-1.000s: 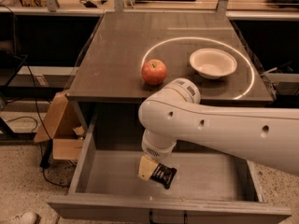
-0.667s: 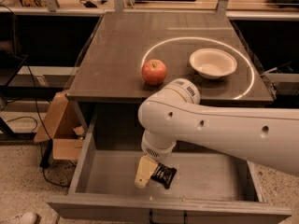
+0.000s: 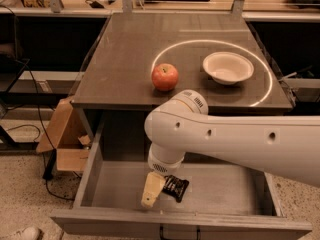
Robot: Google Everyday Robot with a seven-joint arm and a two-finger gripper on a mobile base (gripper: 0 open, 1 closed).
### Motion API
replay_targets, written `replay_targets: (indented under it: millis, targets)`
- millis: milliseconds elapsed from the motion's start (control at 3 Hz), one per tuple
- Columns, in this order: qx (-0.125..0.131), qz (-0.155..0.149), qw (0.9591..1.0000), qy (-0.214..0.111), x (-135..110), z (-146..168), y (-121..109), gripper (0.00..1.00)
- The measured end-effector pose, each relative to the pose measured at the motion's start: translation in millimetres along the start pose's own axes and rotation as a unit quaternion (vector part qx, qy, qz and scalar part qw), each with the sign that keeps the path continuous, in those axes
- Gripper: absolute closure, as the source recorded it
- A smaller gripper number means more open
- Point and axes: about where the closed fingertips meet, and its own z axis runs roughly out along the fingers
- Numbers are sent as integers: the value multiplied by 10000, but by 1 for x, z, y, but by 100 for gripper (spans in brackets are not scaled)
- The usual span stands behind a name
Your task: Pick rxbar chocolate from top drawer and place on counter
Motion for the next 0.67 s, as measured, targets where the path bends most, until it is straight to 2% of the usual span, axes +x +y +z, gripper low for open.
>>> replay_targets:
  millis: [667]
  targets:
    - [45,75,9999,66,-1,7,-5,0]
